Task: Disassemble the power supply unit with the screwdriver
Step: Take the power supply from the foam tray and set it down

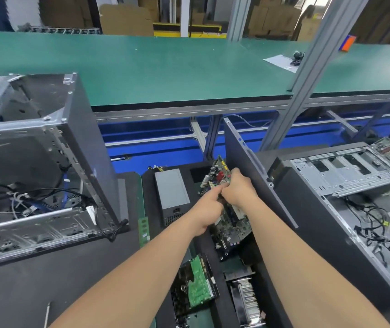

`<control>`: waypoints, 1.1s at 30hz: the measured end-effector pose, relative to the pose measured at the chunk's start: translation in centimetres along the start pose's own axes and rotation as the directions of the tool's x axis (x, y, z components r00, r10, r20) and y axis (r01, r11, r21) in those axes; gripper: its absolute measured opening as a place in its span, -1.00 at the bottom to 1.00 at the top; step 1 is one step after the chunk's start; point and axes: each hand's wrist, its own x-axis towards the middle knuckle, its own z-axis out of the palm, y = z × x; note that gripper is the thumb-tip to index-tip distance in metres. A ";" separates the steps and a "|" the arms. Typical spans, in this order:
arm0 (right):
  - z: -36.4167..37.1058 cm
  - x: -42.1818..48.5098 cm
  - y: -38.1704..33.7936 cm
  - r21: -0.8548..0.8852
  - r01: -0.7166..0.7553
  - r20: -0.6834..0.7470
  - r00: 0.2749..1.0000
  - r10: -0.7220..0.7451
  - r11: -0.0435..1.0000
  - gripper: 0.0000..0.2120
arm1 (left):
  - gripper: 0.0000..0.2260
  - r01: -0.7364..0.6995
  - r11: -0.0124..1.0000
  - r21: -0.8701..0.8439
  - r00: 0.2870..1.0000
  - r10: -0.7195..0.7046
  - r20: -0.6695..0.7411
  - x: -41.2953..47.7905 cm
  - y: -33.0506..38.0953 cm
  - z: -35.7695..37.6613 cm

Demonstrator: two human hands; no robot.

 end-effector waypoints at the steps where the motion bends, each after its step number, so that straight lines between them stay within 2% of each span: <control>1: 0.2 -0.2 0.1 -0.031 0.001 -0.048 0.999 -0.002 1.000 -0.47 | -0.22 -0.013 1.000 0.027 1.000 0.013 0.012 0.2 0.2 0.1; 4: 1.0 -0.7 0.3 -0.129 0.030 -0.206 0.977 -0.056 0.991 -0.62 | -0.31 -0.098 0.983 0.153 0.995 0.094 0.033 0.6 0.8 0.6; 7: 1.7 -0.9 0.7 -0.180 0.054 -0.295 0.949 -0.107 0.982 -0.54 | -0.50 -0.147 0.944 0.295 0.989 0.140 0.044 1.2 1.1 0.7; 10: 2.0 -0.9 1.2 -0.225 0.076 -0.326 0.933 -0.149 0.971 -0.48 | -0.56 -0.170 0.906 0.388 0.985 0.149 0.085 1.6 1.1 0.5; 14: 2.1 -0.8 1.6 -0.308 0.100 -0.332 0.921 -0.206 0.946 -0.54 | -0.62 -0.205 0.869 0.450 0.978 0.167 0.123 2.2 1.1 0.2; 20: 2.1 -0.8 1.2 -0.469 0.095 -0.288 0.923 -0.254 0.878 -0.57 | -0.36 -0.285 0.811 0.511 0.958 0.223 0.181 2.6 0.5 0.0; 23: 1.9 -0.7 0.6 -0.483 0.159 -0.253 0.916 -0.311 0.861 -0.66 | -0.40 -0.266 0.817 0.511 0.963 0.208 0.170 3.1 0.0 -0.6; 25: 2.1 -0.4 -0.1 -0.431 0.242 -0.224 0.905 -0.363 0.869 -0.65 | -0.54 -0.237 0.852 0.466 0.968 0.249 0.037 2.9 -0.6 -1.4; 26: 2.3 -0.1 -0.7 -0.385 0.293 -0.204 0.898 -0.391 0.875 -0.63 | -0.60 -0.208 0.865 0.457 0.958 0.275 -0.084 2.7 -1.0 -2.0; 28: 2.8 0.6 -2.4 -0.212 0.377 -0.146 0.900 -0.410 0.902 -0.57 | -0.60 -0.123 0.902 0.413 0.896 0.280 -0.344 2.2 -1.8 -3.8; 30: 3.6 1.6 -4.4 -0.023 0.416 -0.006 0.909 -0.416 0.909 -0.42 | -0.55 -0.017 0.964 0.267 0.790 0.177 -0.587 1.9 -2.5 -6.2; 32: 4.7 2.9 -6.2 0.002 0.472 0.208 0.862 -0.462 0.881 -0.16 | -0.53 0.090 0.995 0.054 0.672 -0.021 -0.741 1.6 -2.9 -8.5; 33: 5.4 3.5 -7.0 -0.035 0.502 0.318 0.825 -0.467 0.864 0.02 | -0.54 0.130 0.990 -0.052 0.638 -0.124 -0.760 1.5 -3.2 -9.5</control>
